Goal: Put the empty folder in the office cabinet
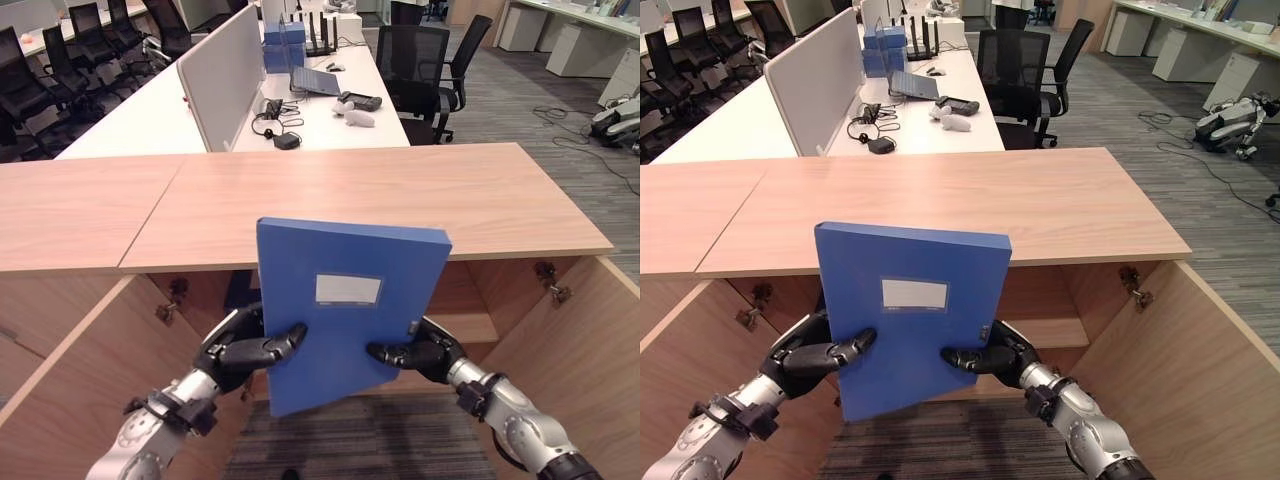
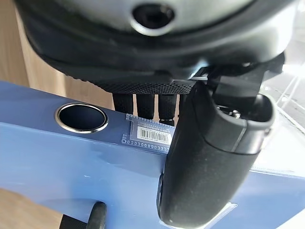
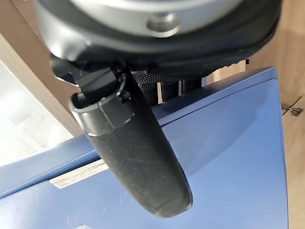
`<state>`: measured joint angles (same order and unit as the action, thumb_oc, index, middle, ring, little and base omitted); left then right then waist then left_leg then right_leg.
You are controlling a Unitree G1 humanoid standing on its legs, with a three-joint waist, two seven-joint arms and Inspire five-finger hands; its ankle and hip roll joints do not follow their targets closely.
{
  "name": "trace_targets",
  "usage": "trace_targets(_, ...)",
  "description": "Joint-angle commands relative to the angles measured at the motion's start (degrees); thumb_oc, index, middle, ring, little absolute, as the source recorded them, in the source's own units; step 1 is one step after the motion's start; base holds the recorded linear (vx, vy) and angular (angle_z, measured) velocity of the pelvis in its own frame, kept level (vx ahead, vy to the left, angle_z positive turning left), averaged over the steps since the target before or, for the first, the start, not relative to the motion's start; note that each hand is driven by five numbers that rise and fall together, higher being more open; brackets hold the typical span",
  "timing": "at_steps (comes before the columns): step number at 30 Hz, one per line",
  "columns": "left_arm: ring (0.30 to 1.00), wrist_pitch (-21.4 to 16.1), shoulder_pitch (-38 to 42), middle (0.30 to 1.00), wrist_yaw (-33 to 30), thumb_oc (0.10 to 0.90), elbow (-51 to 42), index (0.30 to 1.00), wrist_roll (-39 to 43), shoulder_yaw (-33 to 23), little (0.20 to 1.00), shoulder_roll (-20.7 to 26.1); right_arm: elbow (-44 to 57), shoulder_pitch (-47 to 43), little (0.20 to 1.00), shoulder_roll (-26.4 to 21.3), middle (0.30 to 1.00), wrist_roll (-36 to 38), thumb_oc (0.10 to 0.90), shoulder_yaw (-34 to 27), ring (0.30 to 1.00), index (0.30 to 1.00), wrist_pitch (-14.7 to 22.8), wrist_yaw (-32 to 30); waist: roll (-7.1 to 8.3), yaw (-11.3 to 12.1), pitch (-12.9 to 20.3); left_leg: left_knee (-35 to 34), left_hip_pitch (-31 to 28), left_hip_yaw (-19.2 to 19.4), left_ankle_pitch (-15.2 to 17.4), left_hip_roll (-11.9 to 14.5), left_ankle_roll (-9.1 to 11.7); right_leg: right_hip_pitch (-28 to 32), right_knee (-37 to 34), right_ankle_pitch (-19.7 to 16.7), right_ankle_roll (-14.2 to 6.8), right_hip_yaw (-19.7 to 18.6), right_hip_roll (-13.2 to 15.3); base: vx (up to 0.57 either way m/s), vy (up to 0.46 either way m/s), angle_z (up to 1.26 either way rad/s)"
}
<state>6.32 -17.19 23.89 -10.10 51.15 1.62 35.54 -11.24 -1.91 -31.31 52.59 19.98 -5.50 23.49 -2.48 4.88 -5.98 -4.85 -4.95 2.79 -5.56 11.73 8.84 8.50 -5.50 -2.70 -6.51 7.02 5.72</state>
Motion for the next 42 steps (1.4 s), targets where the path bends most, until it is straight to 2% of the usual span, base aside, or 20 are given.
trace_targets(1,0.900,-3.7,4.9,0.900,7.7,0.800,-3.1,0.900,-3.9,5.4,0.900,0.0,11.7,-6.8,0.300,2.6,0.300,-1.1,0.400,0.6,0.300,0.300,1.5,7.0,2.22,-0.5,1.3,2.3,-3.8,-2.9,7.2,-0.9,-1.2,0.3,0.5,4.6,-1.7,0.6,0.5,0.00,0.000,0.00)
trace_targets(4,0.900,-5.9,4.5,0.900,8.4,0.800,0.6,0.900,-9.6,3.5,0.900,0.4,11.5,-5.7,0.300,-3.7,0.300,-7.9,0.400,1.4,0.300,0.300,-0.3,10.8,2.49,-0.4,1.2,2.3,-3.6,-3.1,7.1,-1.0,-1.2,0.2,0.5,4.6,-1.9,0.9,0.6,0.00,0.000,0.00)
trace_targets(6,0.900,-8.5,4.7,0.900,8.2,0.800,4.7,0.900,-13.9,3.2,0.900,0.2,9.4,-4.8,0.300,-5.8,0.300,-10.4,0.400,1.6,0.300,0.300,-0.2,11.6,2.62,-0.4,1.1,2.2,-3.5,-3.1,7.0,-1.0,-1.1,0.1,0.5,4.5,-2.0,1.1,0.8,0.00,0.000,0.00)
trace_targets(9,0.900,-14.7,4.9,0.900,6.7,0.800,9.6,0.900,-26.4,2.4,0.900,3.3,7.0,-3.3,0.300,-8.4,0.300,-13.8,0.400,1.4,0.300,0.300,0.7,12.6,2.74,-0.1,0.9,2.0,-3.3,-3.1,6.9,-1.1,-1.0,-0.1,0.5,4.3,-2.3,1.4,0.9,0.00,0.011,0.04)
trace_targets(11,0.900,-19.6,5.4,0.900,4.9,0.800,14.7,0.900,-37.8,3.9,0.900,6.4,6.5,-2.6,0.300,-10.2,0.300,-15.1,0.400,1.4,0.300,0.300,1.1,13.8,2.74,-0.1,1.0,1.7,-3.4,-2.9,6.8,-1.2,-1.0,-0.2,0.5,4.3,-2.5,1.5,1.0,0.02,0.016,0.00)
trace_targets(12,0.900,-21.6,5.1,0.900,2.8,0.800,20.4,0.900,-45.0,5.6,0.900,7.1,6.1,-1.8,0.300,-11.0,0.300,-15.9,0.400,0.9,0.300,0.300,1.8,13.8,2.65,-0.2,1.0,1.6,-3.3,-2.8,6.9,-1.3,-1.0,-0.3,0.5,4.3,-2.7,1.7,1.2,0.00,0.000,0.00)
trace_targets(15,0.900,-21.6,3.4,0.900,2.7,0.800,27.2,0.900,-48.9,7.1,0.900,5.6,6.2,0.2,0.300,-11.5,0.300,-17.8,0.400,-0.3,0.300,0.300,2.8,13.1,2.43,0.0,1.0,1.4,-3.0,-2.7,6.8,-1.4,-1.1,-0.5,0.5,4.2,-2.9,1.8,1.4,0.01,0.017,-0.01)
trace_targets(17,0.900,-21.6,2.2,0.900,2.4,0.800,32.9,0.900,-54.4,8.9,0.900,3.8,4.5,1.1,0.300,-9.4,0.300,-18.6,0.400,-1.2,0.300,0.300,2.9,12.0,2.20,0.1,0.8,1.3,-2.8,-2.7,6.8,-1.5,-1.2,-0.9,0.6,4.2,-3.0,1.9,1.5,0.00,0.000,0.00)
trace_targets(20,0.900,-20.9,1.7,0.900,1.5,0.800,37.7,0.900,-56.9,9.9,0.900,1.7,2.6,2.0,0.300,-7.1,0.300,-18.1,0.400,-1.5,0.300,0.300,2.6,11.2,2.12,0.1,0.7,1.3,-2.6,-2.7,6.8,-1.6,-1.4,-1.0,0.6,4.2,-3.1,1.9,1.6,0.00,0.015,0.05)
trace_targets(22,0.900,-20.0,0.6,0.900,1.2,0.800,37.3,0.900,-57.3,9.9,0.900,0.6,0.3,3.4,0.300,-5.0,0.300,-18.2,0.400,-2.0,0.300,0.300,2.4,10.4,1.97,0.2,0.6,1.3,-2.4,-2.9,6.9,-1.7,-1.5,-1.2,0.6,4.2,-3.0,1.9,1.7,0.00,0.009,0.03)
trace_targets(25,0.900,-18.7,-1.7,0.900,0.2,0.800,38.4,0.900,-57.2,8.6,0.900,-2.0,-5.1,6.5,0.300,1.8,0.300,-14.4,0.400,-4.7,0.300,0.300,1.8,7.9,1.83,0.4,0.4,1.2,-2.1,-3.0,6.9,-1.9,-1.7,-1.3,0.6,4.3,-3.0,2.2,1.9,0.00,0.016,0.05)
trace_targets(27,0.900,-17.4,-2.8,0.900,-1.1,0.800,40.1,0.900,-56.1,7.7,0.900,-4.4,-9.8,7.3,0.300,7.4,0.300,-8.4,0.400,-7.3,0.300,0.300,1.9,4.6,1.62,0.4,0.1,1.2,-1.8,-3.2,6.8,-2.2,-1.8,-1.5,0.6,4.1,-3.0,2.3,2.0,-0.01,0.024,0.12)
trace_targets(31,0.900,-15.0,-3.4,0.900,-4.5,0.800,43.4,0.900,-53.0,6.9,0.900,-8.9,-16.4,7.1,0.300,16.0,0.300,0.0,0.400,-12.5,0.300,0.300,5.6,-3.0,1.31,0.7,-0.6,1.0,-0.7,-3.7,6.6,-2.8,-2.1,-2.3,0.7,4.1,-3.1,2.8,2.3,-0.01,0.016,0.04)
trace_targets(35,0.900,-14.0,-1.4,0.900,-10.3,0.800,48.9,0.900,-50.3,8.2,0.900,-13.3,-19.8,2.5,0.300,22.9,0.300,11.5,0.400,-15.8,0.300,0.300,10.5,-9.2,0.61,1.4,-2.1,1.1,1.2,-4.4,6.3,-3.6,-2.4,-3.9,0.9,3.9,-3.1,3.1,2.7,-0.06,0.024,0.03)
trace_targets(37,0.900,-13.9,-0.4,0.900,-12.5,0.800,49.0,0.900,-48.6,9.5,0.900,-14.2,-20.1,-0.5,0.300,24.3,0.300,15.1,0.400,-16.9,0.300,0.300,13.2,-11.9,0.18,1.9,-2.9,1.3,2.6,-4.9,6.1,-4.0,-2.6,-4.8,1.0,3.8,-3.1,3.4,2.8,-0.08,0.028,0.18)
trace_targets(38,0.900,-13.8,-0.1,0.900,-13.8,0.800,47.6,0.900,-46.7,10.9,0.900,-14.5,-21.7,-4.6,0.300,25.0,0.300,17.0,0.400,-18.1,0.300,0.300,15.8,-14.8,-0.22,2.5,-3.6,1.5,3.9,-5.5,6.0,-4.3,-2.7,-5.7,1.1,3.7,-3.1,3.7,3.0,-0.10,0.028,0.17)
trace_targets(40,0.900,-13.8,0.6,0.900,-15.0,0.800,46.7,0.900,-45.4,12.3,0.900,-14.4,-24.0,-10.0,0.300,24.8,0.300,18.2,0.400,-20.2,0.300,0.300,19.3,-18.3,-0.94,3.2,-4.5,1.6,5.2,-6.0,5.8,-4.6,-2.8,-6.6,1.2,3.7,-3.1,4.3,3.2,-0.08,0.028,0.13)
trace_targets(41,0.900,-13.8,0.8,0.900,-15.0,0.800,46.7,0.900,-45.4,12.4,0.900,-14.4,-24.2,-10.3,0.300,24.8,0.300,18.2,0.400,-20.4,0.300,0.300,19.4,-18.3,-0.96,3.3,-4.6,1.7,5.3,-6.1,5.8,-4.6,-2.8,-6.7,1.3,3.7,-3.1,4.3,3.2,-0.06,0.037,0.25)
trace_targets(42,0.900,-13.8,2.3,0.900,-16.3,0.800,46.3,0.900,-45.3,14.1,0.900,-14.1,-27.4,-15.5,0.300,24.3,0.300,18.8,0.400,-22.5,0.300,0.300,22.2,-21.9,-1.67,3.9,-5.4,1.9,6.8,-6.7,5.6,-5.0,-2.8,-7.6,1.3,3.6,-3.1,4.6,3.4,-0.07,0.025,0.23)
